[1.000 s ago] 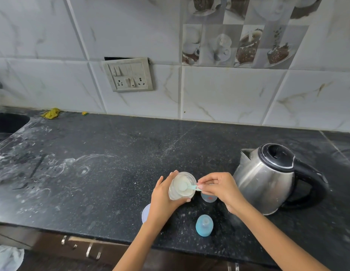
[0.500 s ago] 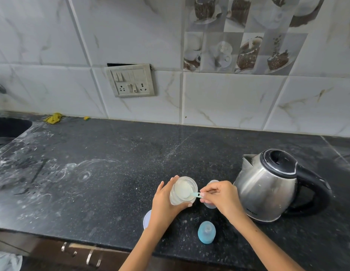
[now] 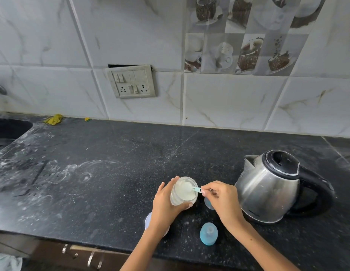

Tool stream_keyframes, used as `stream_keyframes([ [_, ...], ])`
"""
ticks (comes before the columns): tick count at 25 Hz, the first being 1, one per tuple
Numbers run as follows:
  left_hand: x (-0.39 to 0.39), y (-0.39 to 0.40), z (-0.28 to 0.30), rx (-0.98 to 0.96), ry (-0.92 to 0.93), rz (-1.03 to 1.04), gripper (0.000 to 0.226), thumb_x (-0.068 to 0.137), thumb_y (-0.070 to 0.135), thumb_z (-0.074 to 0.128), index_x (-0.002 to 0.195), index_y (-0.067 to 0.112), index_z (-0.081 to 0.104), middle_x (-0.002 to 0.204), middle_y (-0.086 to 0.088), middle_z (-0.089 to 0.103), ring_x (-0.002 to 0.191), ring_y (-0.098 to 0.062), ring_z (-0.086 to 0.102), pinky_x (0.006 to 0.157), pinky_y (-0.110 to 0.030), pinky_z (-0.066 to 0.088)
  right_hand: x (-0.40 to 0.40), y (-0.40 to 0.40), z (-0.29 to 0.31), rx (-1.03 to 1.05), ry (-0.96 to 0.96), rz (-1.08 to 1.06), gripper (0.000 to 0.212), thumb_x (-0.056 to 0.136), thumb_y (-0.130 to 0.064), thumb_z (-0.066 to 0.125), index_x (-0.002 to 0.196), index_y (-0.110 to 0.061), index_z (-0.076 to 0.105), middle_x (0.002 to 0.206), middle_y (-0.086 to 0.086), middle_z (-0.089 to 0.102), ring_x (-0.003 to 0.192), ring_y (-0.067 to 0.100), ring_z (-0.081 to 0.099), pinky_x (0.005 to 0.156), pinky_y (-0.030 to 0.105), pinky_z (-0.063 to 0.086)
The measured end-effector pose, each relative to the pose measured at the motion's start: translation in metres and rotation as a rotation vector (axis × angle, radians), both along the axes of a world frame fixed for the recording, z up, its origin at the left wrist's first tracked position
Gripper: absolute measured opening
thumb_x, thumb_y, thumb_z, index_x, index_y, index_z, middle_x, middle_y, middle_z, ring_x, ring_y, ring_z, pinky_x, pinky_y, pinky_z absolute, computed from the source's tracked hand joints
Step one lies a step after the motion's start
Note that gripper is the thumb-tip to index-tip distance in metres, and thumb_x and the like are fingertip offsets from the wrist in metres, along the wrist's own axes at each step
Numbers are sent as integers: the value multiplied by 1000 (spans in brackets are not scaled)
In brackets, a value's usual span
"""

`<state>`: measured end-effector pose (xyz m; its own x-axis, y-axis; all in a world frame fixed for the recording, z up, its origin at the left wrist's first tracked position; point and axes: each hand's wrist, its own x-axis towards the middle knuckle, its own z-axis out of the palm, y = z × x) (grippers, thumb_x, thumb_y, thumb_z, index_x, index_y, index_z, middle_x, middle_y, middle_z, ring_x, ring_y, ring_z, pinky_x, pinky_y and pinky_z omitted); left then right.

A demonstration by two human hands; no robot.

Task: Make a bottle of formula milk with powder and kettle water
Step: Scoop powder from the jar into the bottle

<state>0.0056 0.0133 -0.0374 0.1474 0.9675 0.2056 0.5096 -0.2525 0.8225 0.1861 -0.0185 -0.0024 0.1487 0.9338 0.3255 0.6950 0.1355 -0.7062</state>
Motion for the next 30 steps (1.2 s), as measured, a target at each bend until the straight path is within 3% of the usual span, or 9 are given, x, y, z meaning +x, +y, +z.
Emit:
stream_keyframes([
  [6,-4,3,1,-25,-15,3,79,58,38,85,129,27,52,131,16,55,121,-2,43,108,-44,34,-2,-1,-3,106,-120,83,13,79,-1,75,85,-12,77,82,-6,73,73,10,68,63,33,58],
  [11,-4,5,4,-43,-13,-3,77,56,39,85,126,31,52,124,19,56,114,-2,46,104,-46,38,-7,7,4,-34,143,10,9,78,-2,77,81,-10,78,74,-4,75,68,2,70,66,23,59],
  [13,-5,7,3,-59,-13,0,77,55,47,82,125,33,51,122,20,57,116,-9,50,102,-47,40,-10,9,3,-13,131,15,10,78,-2,77,82,-11,78,76,-4,74,69,4,70,66,23,59],
  [18,-10,12,3,-97,-38,1,72,58,45,84,120,38,50,115,21,61,109,-6,55,92,-39,48,-12,14,0,59,-92,86,10,78,-2,75,82,-12,77,79,-4,72,68,7,64,62,31,56],
  [22,-13,14,5,-126,-47,-10,69,60,39,85,118,40,48,110,21,62,104,-2,57,88,-29,50,-12,18,2,92,-119,91,8,80,-4,75,84,-11,77,81,-4,72,68,10,65,62,32,56],
  [26,-13,16,5,-132,-43,-28,74,60,39,85,124,30,50,114,16,62,106,-5,57,87,-27,48,-12,19,-1,111,-167,107,8,80,-4,74,84,-10,76,83,-3,73,71,12,67,64,34,57],
  [30,-12,16,7,-162,-43,-23,70,60,35,86,119,36,49,112,18,61,106,-7,57,85,-22,46,-12,19,-1,115,-174,114,7,80,-4,74,83,-10,76,82,-2,73,70,11,67,64,32,57],
])
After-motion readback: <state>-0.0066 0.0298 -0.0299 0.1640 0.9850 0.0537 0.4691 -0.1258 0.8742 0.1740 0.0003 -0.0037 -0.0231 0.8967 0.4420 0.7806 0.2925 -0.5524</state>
